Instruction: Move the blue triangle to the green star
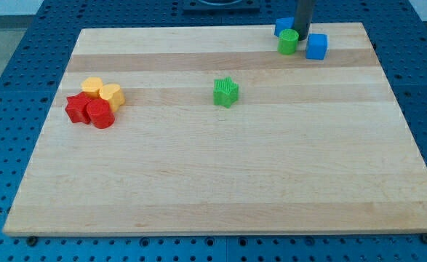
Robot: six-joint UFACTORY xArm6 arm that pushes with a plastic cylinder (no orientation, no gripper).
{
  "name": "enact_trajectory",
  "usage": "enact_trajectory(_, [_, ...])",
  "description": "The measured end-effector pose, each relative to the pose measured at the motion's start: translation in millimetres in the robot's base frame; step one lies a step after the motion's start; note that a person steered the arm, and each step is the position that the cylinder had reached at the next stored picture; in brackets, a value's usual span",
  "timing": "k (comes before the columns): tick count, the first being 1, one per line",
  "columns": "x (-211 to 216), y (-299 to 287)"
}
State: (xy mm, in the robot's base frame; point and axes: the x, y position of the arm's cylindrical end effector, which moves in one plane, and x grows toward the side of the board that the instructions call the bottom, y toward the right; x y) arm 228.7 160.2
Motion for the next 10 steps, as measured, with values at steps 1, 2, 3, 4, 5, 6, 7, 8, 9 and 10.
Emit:
enact_trajectory(1, [-4.3, 21.8])
enact_trajectory(2, [-16.3, 36.3])
enact_trajectory(3, [-28.6, 25.4])
enact_trajectory(4, [-36.1, -5.6])
enact_trajectory(5, [-32.0, -42.1])
enact_trajectory(6, [-18.2, -70.8])
enact_trajectory(7, [-5.4, -99.9])
enact_trajectory(8, [-5.4, -133.9])
enact_trajectory(9, [2.0, -154.5])
enact_trajectory(10, [17.7, -153.8])
